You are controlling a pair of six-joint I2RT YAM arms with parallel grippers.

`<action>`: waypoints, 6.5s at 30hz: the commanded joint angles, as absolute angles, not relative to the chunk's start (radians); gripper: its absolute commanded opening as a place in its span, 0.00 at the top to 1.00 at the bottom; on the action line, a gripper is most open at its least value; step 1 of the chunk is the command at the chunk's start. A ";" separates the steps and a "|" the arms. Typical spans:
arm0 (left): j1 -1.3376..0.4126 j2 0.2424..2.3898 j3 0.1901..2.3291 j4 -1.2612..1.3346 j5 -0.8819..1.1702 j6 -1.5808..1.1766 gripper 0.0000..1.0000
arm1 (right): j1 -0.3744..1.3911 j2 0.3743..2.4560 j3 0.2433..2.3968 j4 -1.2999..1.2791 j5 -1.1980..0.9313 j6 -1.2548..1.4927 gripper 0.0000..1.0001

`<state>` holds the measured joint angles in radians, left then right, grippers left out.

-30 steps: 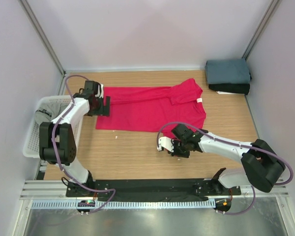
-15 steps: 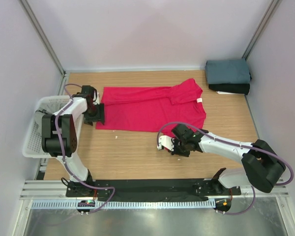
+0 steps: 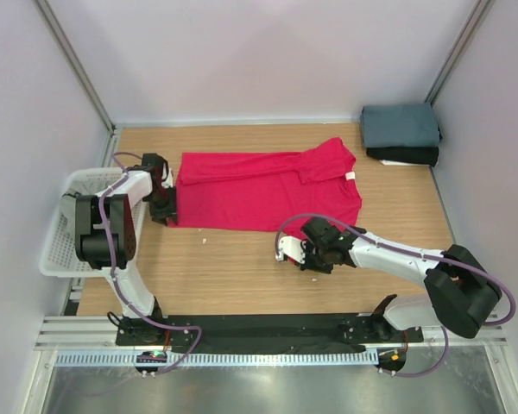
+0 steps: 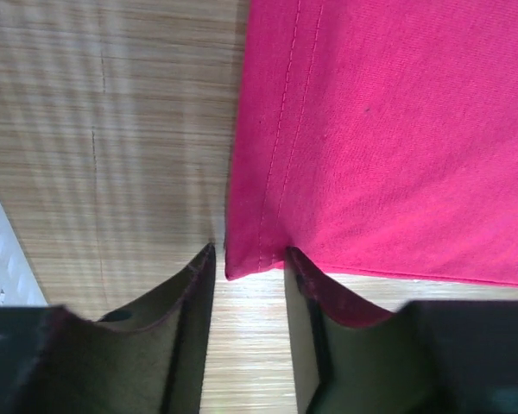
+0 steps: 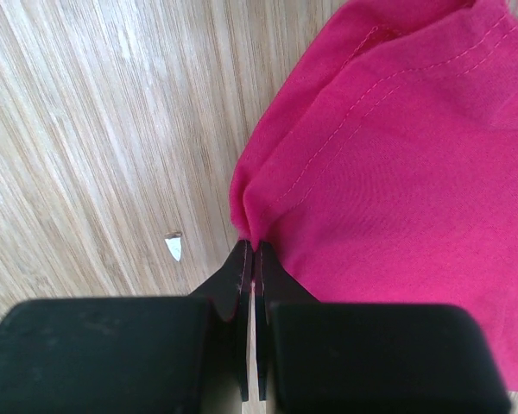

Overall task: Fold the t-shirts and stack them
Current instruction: Fold the tshirt

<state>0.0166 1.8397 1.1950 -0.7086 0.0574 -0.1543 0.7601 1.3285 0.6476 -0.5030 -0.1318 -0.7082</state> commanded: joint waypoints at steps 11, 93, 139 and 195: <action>0.026 1.796 1.210 -0.735 0.138 -0.158 1.00 | 0.735 1.272 0.663 -0.454 -0.022 -0.657 0.99; -0.026 1.979 1.813 -0.790 0.241 -0.196 0.35 | 0.203 1.878 1.700 -0.406 -0.015 -0.463 0.57; -0.032 2.183 1.727 -0.767 0.213 -0.179 0.43 | 0.012 1.982 1.601 -0.643 -0.460 -0.420 0.52; -0.087 2.109 1.681 -0.666 0.239 -0.087 0.44 | 0.055 2.060 1.735 -0.459 -0.561 -0.166 0.66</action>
<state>-0.0837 2.1036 1.6791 -0.7094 0.2283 -0.1184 0.0143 2.0159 1.6741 -0.4698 -0.4702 -0.2047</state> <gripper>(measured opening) 0.562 0.341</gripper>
